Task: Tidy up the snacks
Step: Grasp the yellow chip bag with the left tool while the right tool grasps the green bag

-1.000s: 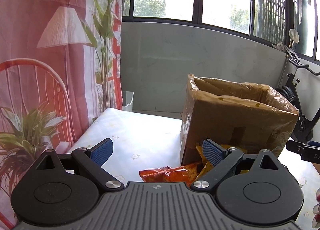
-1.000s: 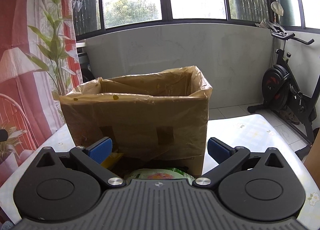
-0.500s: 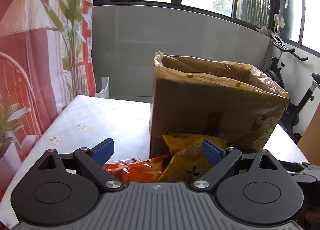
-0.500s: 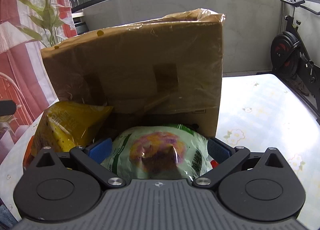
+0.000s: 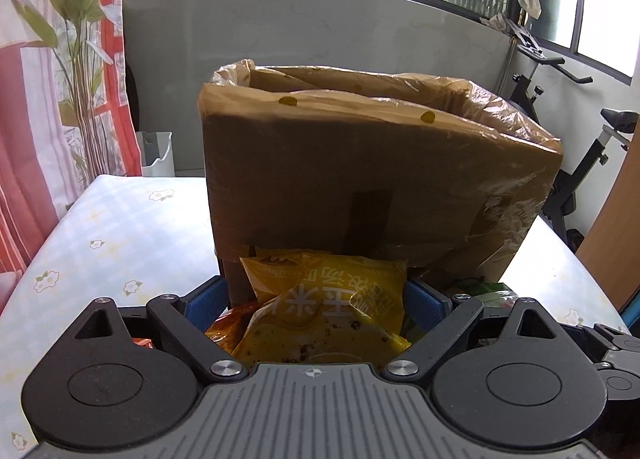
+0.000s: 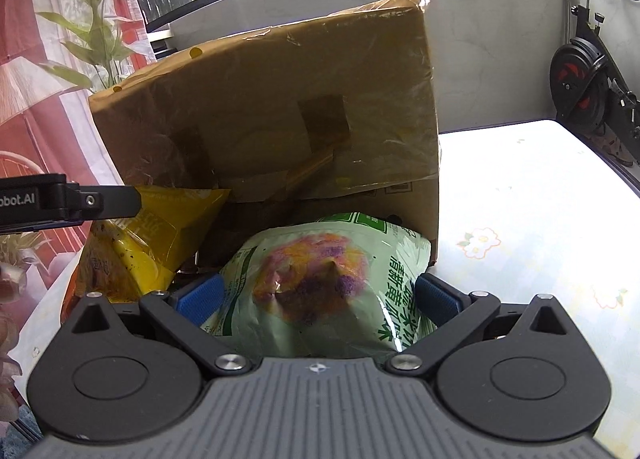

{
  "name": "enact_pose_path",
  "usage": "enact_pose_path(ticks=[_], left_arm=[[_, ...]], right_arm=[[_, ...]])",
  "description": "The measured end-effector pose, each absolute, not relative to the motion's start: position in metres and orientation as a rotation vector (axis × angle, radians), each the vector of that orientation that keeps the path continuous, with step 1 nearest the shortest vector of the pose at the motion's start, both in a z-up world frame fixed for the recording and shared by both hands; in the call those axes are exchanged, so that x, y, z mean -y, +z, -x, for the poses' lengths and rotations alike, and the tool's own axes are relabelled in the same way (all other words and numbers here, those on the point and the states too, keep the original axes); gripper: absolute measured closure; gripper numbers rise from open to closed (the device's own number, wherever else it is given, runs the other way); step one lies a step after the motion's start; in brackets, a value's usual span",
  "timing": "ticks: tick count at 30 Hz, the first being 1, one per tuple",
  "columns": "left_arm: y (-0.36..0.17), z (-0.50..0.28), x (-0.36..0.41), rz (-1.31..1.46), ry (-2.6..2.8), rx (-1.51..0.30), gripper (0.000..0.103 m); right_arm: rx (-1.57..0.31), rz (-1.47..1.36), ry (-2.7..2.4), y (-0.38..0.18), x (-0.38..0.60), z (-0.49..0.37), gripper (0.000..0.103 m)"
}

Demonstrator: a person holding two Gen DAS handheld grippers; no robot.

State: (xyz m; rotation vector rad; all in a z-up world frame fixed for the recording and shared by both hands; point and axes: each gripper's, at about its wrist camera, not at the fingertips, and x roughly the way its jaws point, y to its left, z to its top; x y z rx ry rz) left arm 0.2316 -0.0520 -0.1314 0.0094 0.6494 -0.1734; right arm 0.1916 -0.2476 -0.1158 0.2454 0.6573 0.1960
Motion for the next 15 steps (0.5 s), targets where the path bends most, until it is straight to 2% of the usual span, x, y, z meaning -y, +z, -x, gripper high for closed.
enact_pose_path(ticks=[3, 4, 8, 15], left_arm=[[-0.143, -0.238, 0.050, 0.001, -0.184, -0.703, 0.014], [-0.146, -0.238, 0.048, 0.015, -0.206, -0.712, 0.020], [-0.145, -0.227, 0.051, -0.024, -0.212, -0.676, 0.030], [-0.127, -0.203, 0.049, -0.042, -0.198, -0.578, 0.032]], right_arm=[[-0.656, -0.250, 0.196, -0.116, 0.249, -0.191, 0.000], [-0.656, -0.251, 0.197, -0.116, 0.250, -0.191, 0.000], [-0.658, -0.277, 0.198, -0.117, 0.254, -0.192, 0.000], [-0.661, -0.304, 0.199, -0.118, 0.260, -0.192, 0.000]])
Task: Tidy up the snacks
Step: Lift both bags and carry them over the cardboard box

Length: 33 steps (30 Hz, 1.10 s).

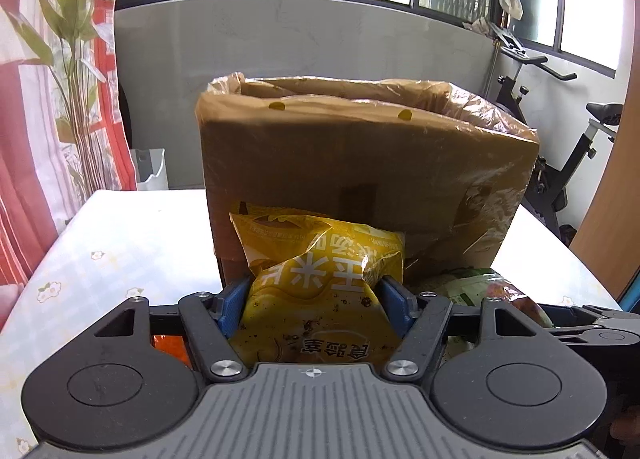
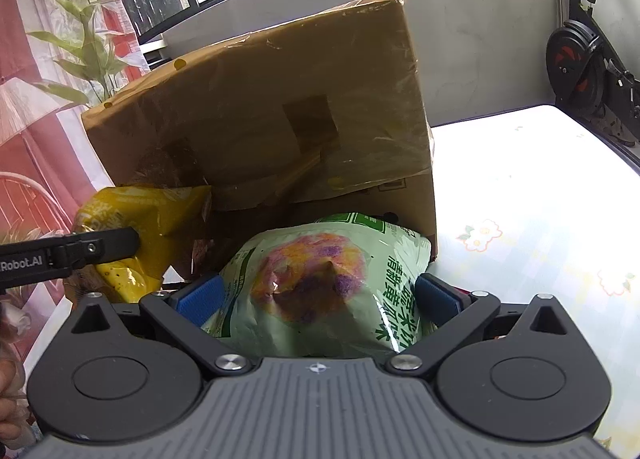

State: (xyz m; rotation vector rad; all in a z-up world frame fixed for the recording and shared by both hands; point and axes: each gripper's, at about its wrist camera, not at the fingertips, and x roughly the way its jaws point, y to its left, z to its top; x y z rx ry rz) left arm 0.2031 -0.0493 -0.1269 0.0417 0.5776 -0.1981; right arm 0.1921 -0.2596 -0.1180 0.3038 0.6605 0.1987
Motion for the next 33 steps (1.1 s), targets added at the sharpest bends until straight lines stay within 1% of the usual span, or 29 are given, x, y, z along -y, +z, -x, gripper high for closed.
enact_pose_path(ticks=[6, 13, 15, 18, 20, 21, 23, 24, 25, 33], left_arm=[[-0.114, -0.187, 0.041, -0.030, -0.143, -0.525, 0.032], [-0.118, -0.178, 0.030, 0.013, -0.114, -0.536, 0.032], [-0.120, -0.176, 0.027, 0.022, -0.111, -0.542, 0.032], [-0.121, -0.173, 0.024, 0.033, -0.114, -0.549, 0.032], [-0.122, -0.171, 0.023, 0.040, -0.118, -0.550, 0.032], [-0.122, -0.170, 0.022, 0.042, -0.120, -0.548, 0.032], [-0.121, -0.168, 0.021, 0.045, -0.120, -0.544, 0.032], [-0.122, -0.167, 0.021, 0.046, -0.120, -0.542, 0.032], [-0.122, -0.166, 0.021, 0.049, -0.119, -0.540, 0.032], [-0.123, -0.156, 0.014, 0.088, -0.122, -0.539, 0.032]], right_arm=[[-0.636, -0.296, 0.205, -0.123, 0.259, -0.188, 0.000], [-0.612, -0.267, 0.214, -0.129, 0.255, -0.182, 0.000], [-0.603, -0.254, 0.218, -0.128, 0.254, -0.181, 0.001], [-0.589, -0.247, 0.228, -0.125, 0.253, -0.178, 0.009], [-0.577, -0.250, 0.228, -0.123, 0.254, -0.175, 0.020], [-0.569, -0.253, 0.229, -0.122, 0.255, -0.174, 0.022], [-0.556, -0.251, 0.228, -0.119, 0.256, -0.171, 0.032], [-0.552, -0.252, 0.229, -0.119, 0.257, -0.170, 0.034], [-0.548, -0.255, 0.229, -0.118, 0.257, -0.168, 0.039], [-0.509, -0.269, 0.249, -0.108, 0.258, -0.153, 0.044]])
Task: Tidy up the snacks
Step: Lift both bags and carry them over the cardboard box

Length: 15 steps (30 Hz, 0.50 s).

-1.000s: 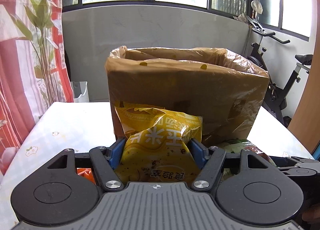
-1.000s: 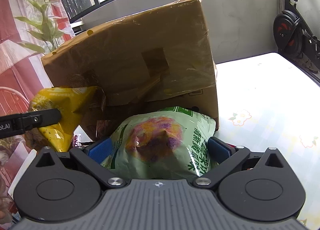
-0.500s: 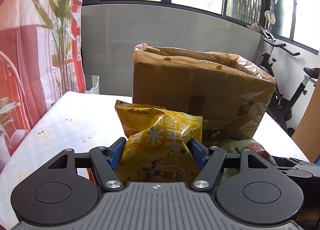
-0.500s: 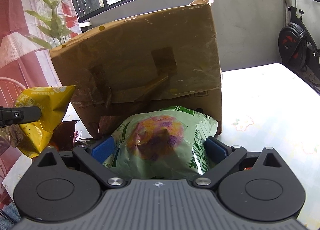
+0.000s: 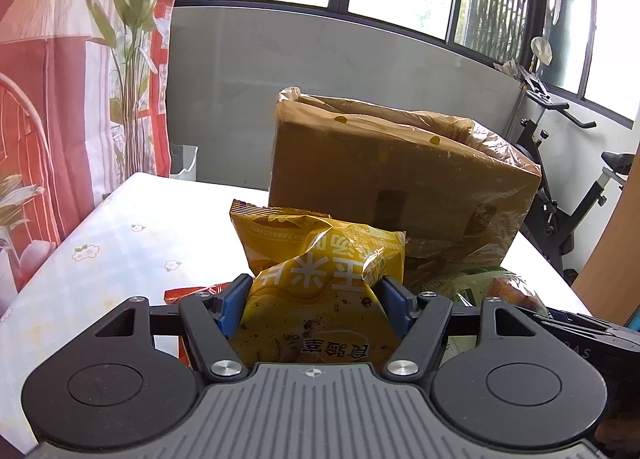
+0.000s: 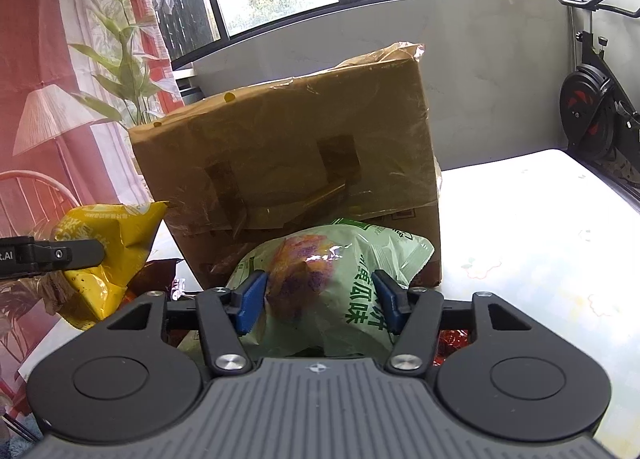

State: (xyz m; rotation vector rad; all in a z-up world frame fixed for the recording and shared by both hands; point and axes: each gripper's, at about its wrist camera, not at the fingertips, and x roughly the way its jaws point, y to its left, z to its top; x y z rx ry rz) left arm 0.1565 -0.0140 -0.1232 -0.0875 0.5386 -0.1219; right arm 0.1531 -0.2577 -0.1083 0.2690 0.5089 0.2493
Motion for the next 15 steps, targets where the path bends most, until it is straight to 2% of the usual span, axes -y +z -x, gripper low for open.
enact_pose_path(ticks=[15], left_arm=[[-0.106, -0.136, 0.005, 0.071, -0.084, -0.445, 0.032]], right_arm=[[-0.391, -0.322, 0.261, -0.077, 0.276, -0.114, 0.045]])
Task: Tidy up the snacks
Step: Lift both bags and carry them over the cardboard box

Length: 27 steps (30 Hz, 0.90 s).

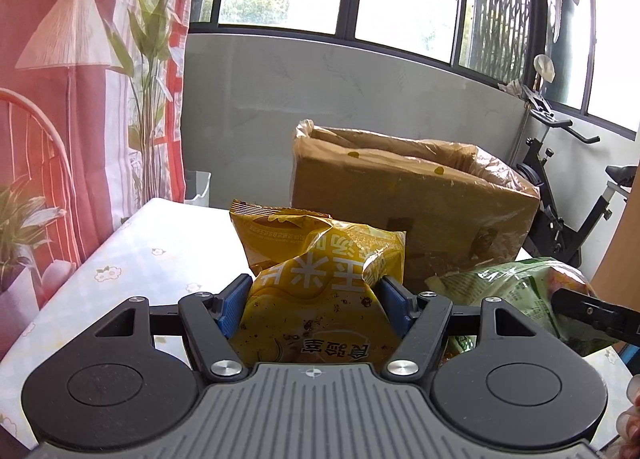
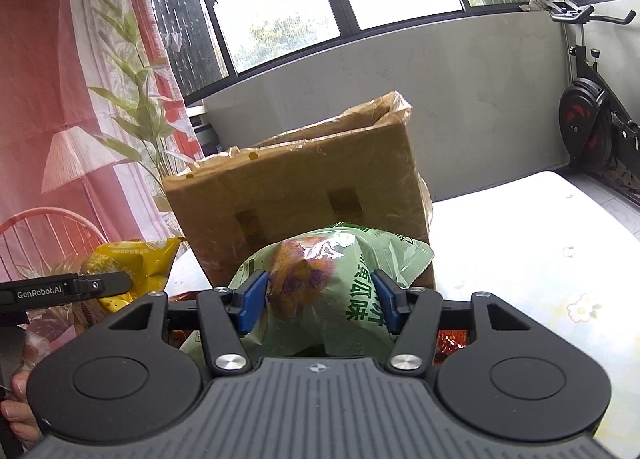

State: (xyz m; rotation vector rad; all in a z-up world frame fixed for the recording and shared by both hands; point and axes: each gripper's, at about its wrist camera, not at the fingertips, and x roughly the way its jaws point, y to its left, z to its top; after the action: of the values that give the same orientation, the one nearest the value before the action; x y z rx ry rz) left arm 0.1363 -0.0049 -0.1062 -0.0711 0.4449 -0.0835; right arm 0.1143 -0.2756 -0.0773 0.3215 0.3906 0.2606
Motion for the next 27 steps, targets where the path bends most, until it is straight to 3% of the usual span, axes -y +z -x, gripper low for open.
enact_pose_path(ticks=[18, 27], left_arm=[[-0.049, -0.144, 0.001, 0.032, -0.075, -0.289, 0.032], [-0.035, -0.176, 0.006, 0.019, -0.077, -0.287, 0.032]], right_arm=[[-0.130, -0.295, 0.230, -0.006, 0.298, -0.126, 0.045], [-0.102, -0.261, 0.225, 0.008, 0.300, -0.172, 0.045]])
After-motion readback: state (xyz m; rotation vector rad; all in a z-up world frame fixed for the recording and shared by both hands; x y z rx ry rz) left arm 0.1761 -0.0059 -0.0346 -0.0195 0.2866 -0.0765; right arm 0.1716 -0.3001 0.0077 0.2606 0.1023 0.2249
